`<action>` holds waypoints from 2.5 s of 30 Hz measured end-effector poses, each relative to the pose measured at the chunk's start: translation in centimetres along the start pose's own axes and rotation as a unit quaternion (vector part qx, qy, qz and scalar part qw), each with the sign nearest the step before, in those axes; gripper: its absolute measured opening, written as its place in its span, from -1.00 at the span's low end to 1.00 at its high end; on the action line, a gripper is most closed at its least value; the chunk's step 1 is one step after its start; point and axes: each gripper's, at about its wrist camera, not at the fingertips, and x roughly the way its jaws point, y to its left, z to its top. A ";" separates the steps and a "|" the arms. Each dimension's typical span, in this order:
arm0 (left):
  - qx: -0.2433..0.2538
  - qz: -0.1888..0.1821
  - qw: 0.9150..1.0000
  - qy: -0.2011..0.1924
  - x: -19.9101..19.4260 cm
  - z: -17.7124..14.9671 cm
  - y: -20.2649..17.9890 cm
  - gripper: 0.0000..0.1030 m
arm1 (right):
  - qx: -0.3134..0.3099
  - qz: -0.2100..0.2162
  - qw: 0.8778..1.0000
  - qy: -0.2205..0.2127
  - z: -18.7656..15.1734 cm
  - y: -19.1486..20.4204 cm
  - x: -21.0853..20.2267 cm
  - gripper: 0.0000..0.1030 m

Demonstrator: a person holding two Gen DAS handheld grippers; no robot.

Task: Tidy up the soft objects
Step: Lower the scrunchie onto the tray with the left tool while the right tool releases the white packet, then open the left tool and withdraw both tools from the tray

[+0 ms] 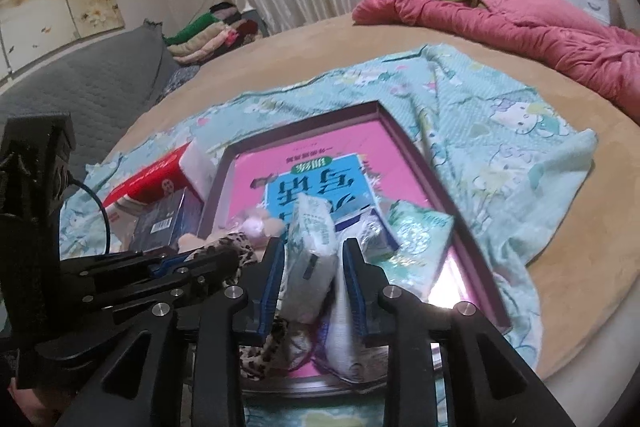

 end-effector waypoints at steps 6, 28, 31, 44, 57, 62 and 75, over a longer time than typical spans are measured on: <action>0.003 0.005 1.000 -0.007 0.2 0.4 -0.1 -0.84 | 0.003 -0.004 1.000 -0.005 0.0 -0.3 -0.2 -0.38; 0.008 -0.012 1.000 -0.004 -1.5 -0.2 -0.6 -0.22 | 0.003 -0.008 1.000 -0.010 0.0 -0.4 -0.7 -0.22; 0.009 -0.008 1.000 -0.005 -1.8 -0.2 -0.6 -0.15 | 0.004 -0.010 1.000 -0.011 0.0 -0.5 -0.7 -0.17; 0.004 0.000 1.000 -0.012 -3.8 0.0 -0.5 0.07 | 0.015 -0.028 0.999 -0.020 -0.1 -1.1 -1.4 0.08; 0.011 0.009 0.999 -0.032 -6.4 -0.3 -0.5 0.25 | 0.012 -0.053 0.998 -0.026 -0.3 -1.1 -2.2 0.32; 0.014 0.016 0.999 -0.036 -7.3 -0.7 -0.4 0.38 | 0.004 -0.063 0.998 -0.027 -0.4 -0.6 -2.6 0.44; 0.015 0.041 0.998 -0.034 -9.2 -1.9 0.0 0.45 | -0.036 -0.075 0.996 -0.035 -0.5 1.7 -3.6 0.54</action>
